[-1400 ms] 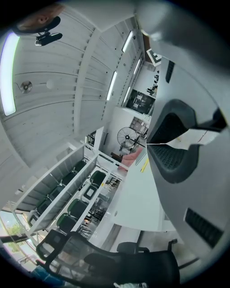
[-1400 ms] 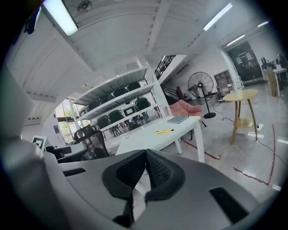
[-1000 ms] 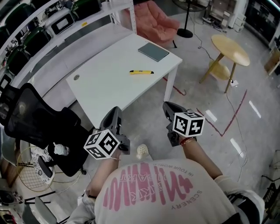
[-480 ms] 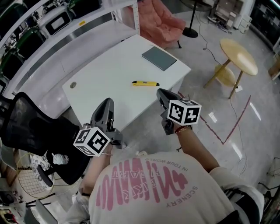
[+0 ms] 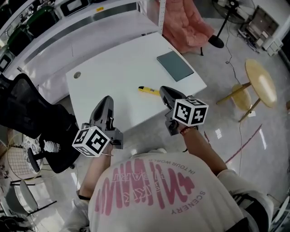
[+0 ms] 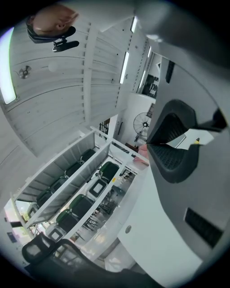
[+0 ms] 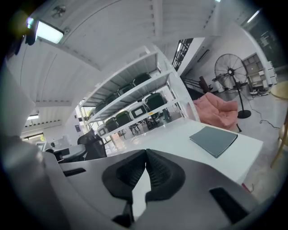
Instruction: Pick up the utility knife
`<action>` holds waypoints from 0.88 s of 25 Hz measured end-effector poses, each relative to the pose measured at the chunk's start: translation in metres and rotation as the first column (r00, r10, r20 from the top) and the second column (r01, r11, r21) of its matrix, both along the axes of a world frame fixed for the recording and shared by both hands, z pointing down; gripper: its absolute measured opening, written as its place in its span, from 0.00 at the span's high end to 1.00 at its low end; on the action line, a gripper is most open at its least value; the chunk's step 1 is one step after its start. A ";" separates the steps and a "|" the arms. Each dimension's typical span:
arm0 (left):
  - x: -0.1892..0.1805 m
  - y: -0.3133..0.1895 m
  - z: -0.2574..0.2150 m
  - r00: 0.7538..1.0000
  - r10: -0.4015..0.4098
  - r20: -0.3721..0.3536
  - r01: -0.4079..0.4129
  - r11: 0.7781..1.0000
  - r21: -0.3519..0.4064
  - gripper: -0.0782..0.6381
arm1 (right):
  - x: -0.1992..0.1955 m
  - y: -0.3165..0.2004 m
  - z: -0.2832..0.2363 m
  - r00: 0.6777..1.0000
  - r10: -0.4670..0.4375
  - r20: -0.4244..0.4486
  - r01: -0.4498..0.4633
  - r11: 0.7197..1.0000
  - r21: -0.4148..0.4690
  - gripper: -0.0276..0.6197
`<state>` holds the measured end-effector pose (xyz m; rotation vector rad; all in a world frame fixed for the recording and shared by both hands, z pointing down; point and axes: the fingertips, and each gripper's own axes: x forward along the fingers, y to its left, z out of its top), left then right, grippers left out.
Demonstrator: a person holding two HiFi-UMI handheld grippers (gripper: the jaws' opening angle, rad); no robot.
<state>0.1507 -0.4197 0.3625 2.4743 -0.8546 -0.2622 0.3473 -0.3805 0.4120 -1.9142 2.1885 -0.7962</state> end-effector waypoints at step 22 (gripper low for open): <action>-0.012 0.007 0.065 0.872 -0.488 0.031 0.487 0.861 -0.147 0.86 | 0.048 -0.108 0.105 0.922 -0.380 -0.079 0.342 0.890 -0.301 0.94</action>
